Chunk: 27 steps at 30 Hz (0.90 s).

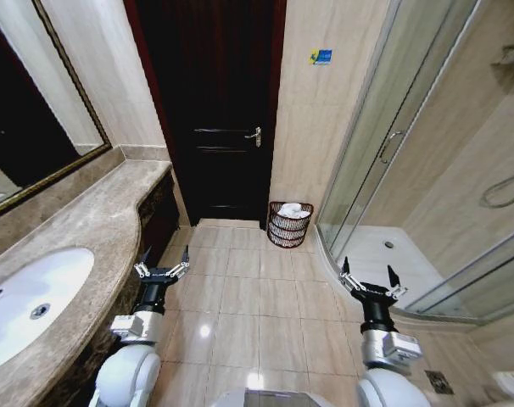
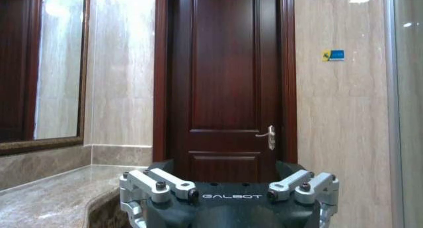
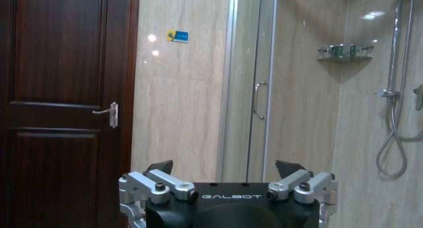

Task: Discard the used towel into the hamper.

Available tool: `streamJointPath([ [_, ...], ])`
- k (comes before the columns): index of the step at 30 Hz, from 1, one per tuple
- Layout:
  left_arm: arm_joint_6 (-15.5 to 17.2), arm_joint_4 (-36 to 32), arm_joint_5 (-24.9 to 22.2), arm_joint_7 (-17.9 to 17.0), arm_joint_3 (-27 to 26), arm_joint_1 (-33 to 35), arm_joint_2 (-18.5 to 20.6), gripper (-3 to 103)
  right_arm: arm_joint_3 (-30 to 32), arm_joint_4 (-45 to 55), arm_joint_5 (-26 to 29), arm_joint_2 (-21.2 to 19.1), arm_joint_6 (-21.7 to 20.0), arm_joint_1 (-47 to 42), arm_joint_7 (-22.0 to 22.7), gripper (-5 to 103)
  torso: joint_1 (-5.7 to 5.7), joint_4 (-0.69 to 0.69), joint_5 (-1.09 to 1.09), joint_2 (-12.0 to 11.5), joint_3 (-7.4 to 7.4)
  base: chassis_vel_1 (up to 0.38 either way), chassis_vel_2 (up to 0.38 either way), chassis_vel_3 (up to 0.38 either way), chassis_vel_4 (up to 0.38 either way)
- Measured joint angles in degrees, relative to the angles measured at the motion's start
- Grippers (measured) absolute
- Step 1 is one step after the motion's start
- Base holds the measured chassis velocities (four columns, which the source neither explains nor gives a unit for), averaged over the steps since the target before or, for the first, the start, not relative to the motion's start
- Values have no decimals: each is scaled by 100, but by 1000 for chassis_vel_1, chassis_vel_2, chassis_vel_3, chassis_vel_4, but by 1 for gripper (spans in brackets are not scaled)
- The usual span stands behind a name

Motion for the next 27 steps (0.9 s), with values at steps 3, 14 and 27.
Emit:
streamJointPath([
  [3,0,0,0,0,0,0,0,100,0,0,0,0,0,0,0,100,0,0,0,0,0,0,0,0,0],
  [14,0,0,0,0,0,0,0,100,0,0,0,0,0,0,0,100,0,0,0,0,0,0,0,0,0],
  [27,0,0,0,0,0,0,0,100,0,0,0,0,0,0,0,100,0,0,0,0,0,0,0,0,0],
])
